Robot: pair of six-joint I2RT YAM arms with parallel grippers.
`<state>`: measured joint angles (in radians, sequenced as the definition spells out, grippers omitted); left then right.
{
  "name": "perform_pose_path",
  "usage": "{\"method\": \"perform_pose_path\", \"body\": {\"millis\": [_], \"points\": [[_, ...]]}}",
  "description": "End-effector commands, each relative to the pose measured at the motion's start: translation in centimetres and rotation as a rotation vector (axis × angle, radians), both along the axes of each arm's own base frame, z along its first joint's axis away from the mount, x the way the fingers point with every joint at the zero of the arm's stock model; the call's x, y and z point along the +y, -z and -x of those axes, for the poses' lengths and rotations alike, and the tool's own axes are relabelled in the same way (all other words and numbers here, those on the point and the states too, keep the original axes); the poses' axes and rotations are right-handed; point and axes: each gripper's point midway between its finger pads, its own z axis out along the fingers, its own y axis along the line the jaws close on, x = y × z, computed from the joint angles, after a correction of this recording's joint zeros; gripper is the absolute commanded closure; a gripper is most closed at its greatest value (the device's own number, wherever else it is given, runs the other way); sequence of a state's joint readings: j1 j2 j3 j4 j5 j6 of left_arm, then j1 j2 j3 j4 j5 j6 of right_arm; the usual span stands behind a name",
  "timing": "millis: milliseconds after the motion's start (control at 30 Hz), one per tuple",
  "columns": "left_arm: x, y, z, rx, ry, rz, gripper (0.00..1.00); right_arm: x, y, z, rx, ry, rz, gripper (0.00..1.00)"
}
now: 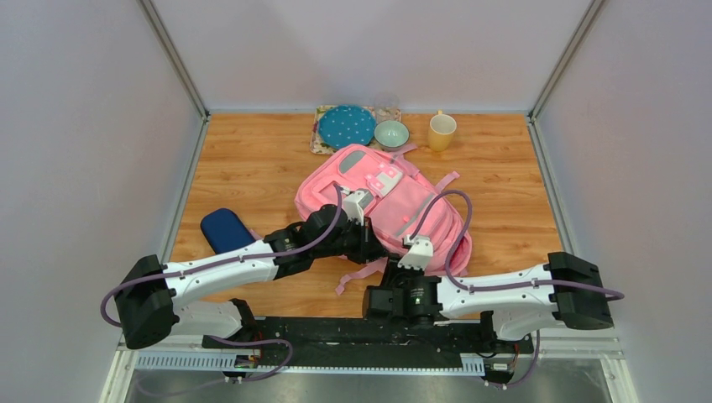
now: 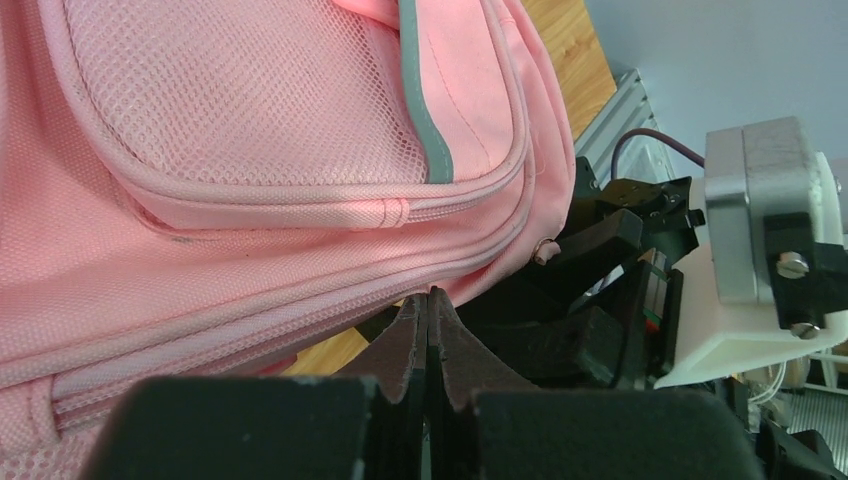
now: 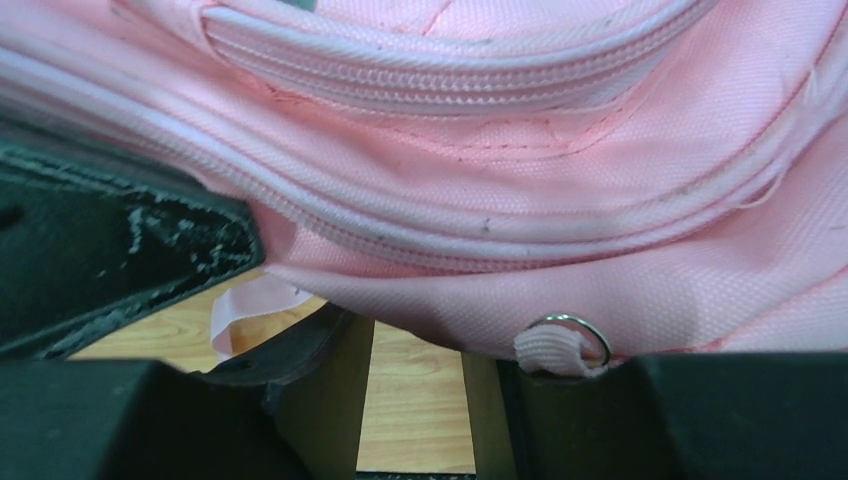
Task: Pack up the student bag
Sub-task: Zip the student bag at the center of the board.
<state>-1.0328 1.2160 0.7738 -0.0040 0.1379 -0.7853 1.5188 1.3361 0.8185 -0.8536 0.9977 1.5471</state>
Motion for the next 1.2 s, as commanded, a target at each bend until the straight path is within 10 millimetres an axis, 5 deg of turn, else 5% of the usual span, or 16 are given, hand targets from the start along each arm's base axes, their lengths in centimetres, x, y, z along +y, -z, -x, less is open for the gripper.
{"method": "perform_pose_path", "body": {"millis": [0,233,467,867,1000,1167], "points": [[-2.0,-7.2,0.2,-0.102,0.057,0.205,1.00,-0.4,-1.5,-2.3,-0.090,0.062,0.031,0.59],[-2.0,-7.2,0.3,-0.103,0.064,0.205,1.00,-0.4,-0.8,-2.7,-0.084,0.063,0.077,0.69],[-1.9,-7.0,0.4,-0.099,0.063,0.205,1.00,-0.7,-0.9,-3.3,-0.087,0.060,0.096,1.00],[-0.4,-4.9,-0.2,-0.127,0.020,0.125,1.00,-1.0,-0.5,-1.9,-0.030,-0.037,-0.064,1.00],[1.4,-2.8,0.0,-0.125,-0.017,0.082,0.69,-1.5,-0.5,-1.3,-0.018,-0.089,-0.108,1.00],[3.1,0.5,1.1,-0.059,-0.053,0.084,0.52,-0.8,-1.7,-0.6,-0.010,-0.154,-0.204,1.00]]}}
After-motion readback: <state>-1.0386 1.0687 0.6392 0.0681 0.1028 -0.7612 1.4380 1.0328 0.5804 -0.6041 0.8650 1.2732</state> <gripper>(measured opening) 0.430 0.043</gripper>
